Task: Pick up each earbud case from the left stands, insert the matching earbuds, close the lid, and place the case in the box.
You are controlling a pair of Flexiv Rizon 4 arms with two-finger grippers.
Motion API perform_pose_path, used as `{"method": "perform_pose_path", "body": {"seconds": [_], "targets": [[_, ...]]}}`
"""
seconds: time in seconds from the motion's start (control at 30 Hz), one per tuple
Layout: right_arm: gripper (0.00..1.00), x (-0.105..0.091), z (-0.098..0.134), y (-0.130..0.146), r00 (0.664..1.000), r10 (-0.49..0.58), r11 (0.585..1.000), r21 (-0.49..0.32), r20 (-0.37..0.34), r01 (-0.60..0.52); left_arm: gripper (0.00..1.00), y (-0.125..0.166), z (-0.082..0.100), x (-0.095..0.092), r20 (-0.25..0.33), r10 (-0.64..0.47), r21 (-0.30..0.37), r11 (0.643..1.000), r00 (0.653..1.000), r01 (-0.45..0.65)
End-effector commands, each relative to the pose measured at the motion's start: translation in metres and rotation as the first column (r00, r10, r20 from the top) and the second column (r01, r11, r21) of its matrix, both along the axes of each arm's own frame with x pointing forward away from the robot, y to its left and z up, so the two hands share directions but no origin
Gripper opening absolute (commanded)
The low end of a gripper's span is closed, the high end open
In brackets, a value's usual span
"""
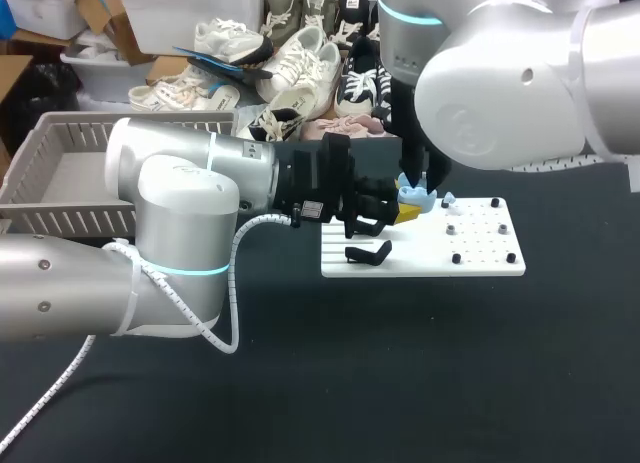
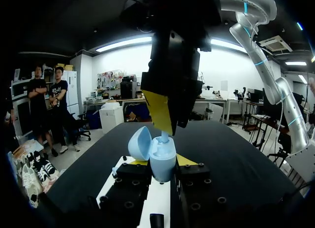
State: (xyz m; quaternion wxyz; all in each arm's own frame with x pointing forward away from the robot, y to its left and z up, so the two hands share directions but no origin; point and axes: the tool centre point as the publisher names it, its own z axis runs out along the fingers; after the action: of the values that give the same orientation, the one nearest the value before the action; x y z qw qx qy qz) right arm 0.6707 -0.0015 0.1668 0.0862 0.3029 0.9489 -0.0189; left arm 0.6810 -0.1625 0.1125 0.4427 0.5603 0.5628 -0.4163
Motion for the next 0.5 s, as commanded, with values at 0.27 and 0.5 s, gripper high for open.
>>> {"method": "perform_pose_path", "body": {"seconds": [0.27, 0.5], "targets": [[0.0, -0.0017, 0.0049, -0.0051, 1.0, -0.008, 1.0, 0.002, 0.016, 0.008, 0.0, 0.0005, -0.0002, 0.0006, 0.0, -0.002, -0.001, 1.0, 1.0, 0.002], [0.0, -0.0014, 0.0, -0.0056, 1.0, -0.013, 1.0, 0.002, 0.007, 0.013, 0.0, 0.0005, -0.0002, 0.0006, 0.0, -0.002, -0.001, 1.0, 1.0, 0.002]]}}
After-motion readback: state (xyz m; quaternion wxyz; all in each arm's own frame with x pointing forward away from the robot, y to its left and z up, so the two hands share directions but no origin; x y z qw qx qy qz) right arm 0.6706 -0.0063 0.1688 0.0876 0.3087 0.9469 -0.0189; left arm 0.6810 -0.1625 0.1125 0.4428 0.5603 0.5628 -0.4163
